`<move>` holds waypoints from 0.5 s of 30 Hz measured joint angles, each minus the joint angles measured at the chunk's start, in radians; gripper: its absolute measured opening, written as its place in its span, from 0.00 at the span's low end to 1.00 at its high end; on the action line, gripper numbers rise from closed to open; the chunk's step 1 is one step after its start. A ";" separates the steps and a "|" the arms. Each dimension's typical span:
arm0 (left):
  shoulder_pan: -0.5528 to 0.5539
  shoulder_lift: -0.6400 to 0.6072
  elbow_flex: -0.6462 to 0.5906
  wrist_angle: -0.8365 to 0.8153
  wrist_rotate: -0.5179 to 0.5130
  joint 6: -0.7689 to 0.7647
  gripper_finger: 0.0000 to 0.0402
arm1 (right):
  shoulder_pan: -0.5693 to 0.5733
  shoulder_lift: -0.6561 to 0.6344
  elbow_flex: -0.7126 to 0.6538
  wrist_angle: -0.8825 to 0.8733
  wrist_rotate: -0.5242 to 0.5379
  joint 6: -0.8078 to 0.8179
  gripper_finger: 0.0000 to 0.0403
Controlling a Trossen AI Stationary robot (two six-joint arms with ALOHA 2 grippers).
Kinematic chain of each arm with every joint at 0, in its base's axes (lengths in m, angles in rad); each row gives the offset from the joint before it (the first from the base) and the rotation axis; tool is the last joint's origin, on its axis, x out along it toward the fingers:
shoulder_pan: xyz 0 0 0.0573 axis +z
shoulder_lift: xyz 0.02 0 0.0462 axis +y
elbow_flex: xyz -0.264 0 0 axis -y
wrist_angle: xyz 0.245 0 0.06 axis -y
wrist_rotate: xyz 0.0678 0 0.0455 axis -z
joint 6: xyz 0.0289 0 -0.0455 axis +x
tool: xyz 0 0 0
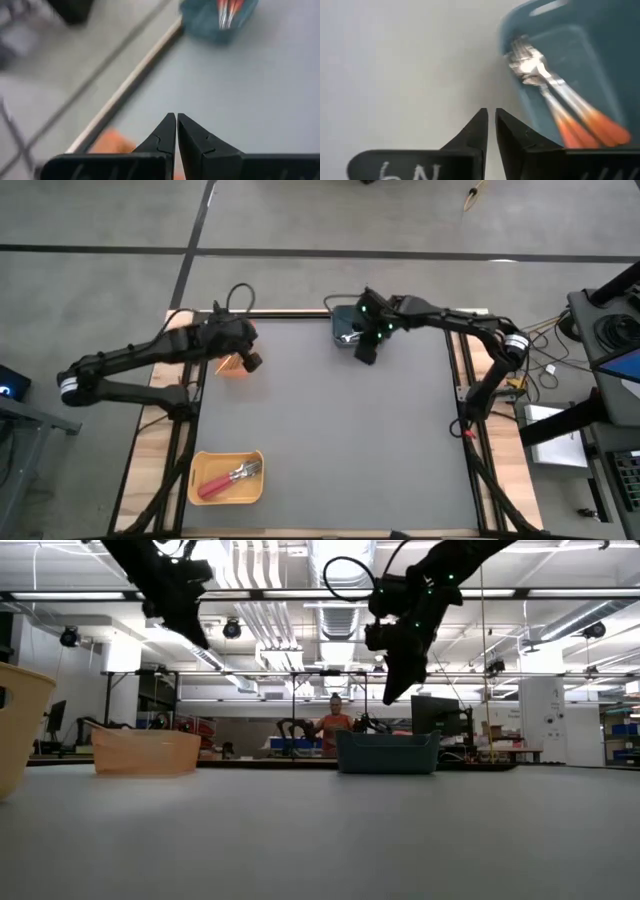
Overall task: Sort silverware by color (type)
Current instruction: Adjust the gold fork into the orange bin
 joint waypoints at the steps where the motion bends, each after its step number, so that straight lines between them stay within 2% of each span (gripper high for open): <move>1: 0.009 0.021 0.031 -0.072 0.007 -0.022 0.00 | 0.014 -0.011 -0.024 0.012 0.000 0.005 0.06; 6: 0.073 0.120 0.136 -0.364 0.129 -0.047 0.00 | 0.070 -0.077 -0.171 0.149 -0.001 0.030 0.03; 13: 0.225 0.219 0.162 -0.518 0.346 0.034 0.00 | 0.113 -0.202 -0.365 0.411 0.002 0.075 0.03; 15: 0.277 0.250 0.162 -0.545 0.367 0.046 0.00 | 0.122 -0.238 -0.405 0.468 0.003 0.075 0.03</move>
